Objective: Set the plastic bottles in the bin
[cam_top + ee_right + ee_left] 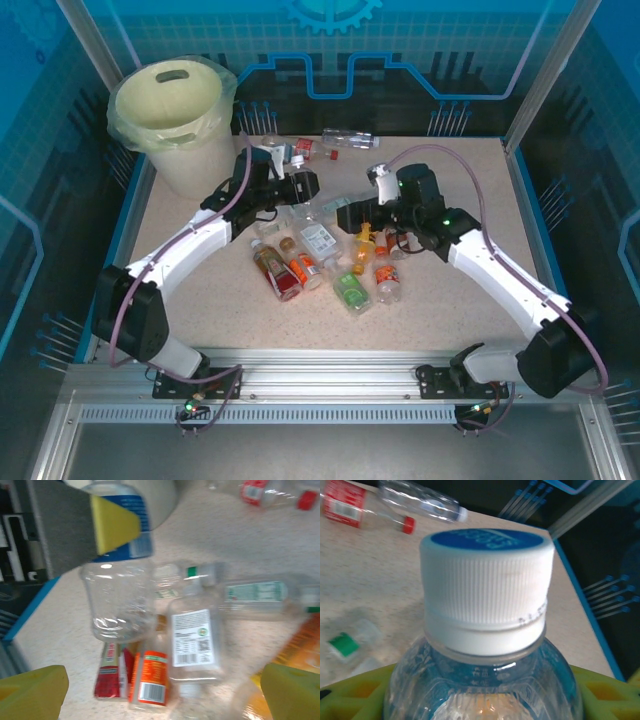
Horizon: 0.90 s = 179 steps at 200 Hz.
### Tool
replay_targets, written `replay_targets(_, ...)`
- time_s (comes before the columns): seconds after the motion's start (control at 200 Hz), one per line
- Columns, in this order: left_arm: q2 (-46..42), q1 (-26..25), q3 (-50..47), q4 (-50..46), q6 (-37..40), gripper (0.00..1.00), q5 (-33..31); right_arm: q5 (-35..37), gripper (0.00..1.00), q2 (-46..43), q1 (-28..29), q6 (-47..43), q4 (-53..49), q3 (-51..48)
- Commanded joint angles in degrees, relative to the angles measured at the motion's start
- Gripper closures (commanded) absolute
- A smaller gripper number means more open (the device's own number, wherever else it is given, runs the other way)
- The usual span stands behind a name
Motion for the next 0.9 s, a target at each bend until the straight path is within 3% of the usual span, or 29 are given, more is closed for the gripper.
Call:
replay_targets(0.0,-2.9,0.0,3.4,-4.5,5.3,0.5,-9.5,10.7,0.0,-2.8,-0.5,-1.6,-7.4,1.0)
replay_targets(0.385,-2.6,1.8,13.5,-6.9,13.6,0.51,-29.0,18.8,0.0,-11.6,-3.8,1.9,0.8,-8.2)
replay_targets(0.6,-0.8,3.0,18.9,-2.7,20.3,0.52,-44.4,18.7,0.0,-14.5,-6.0,0.8,0.9,-8.9)
replay_targets(0.89,8.7,8.8,35.3,1.7,32.6,0.52,-50.1,18.0,0.0,-17.8,-6.8,0.2,3.7,-11.7)
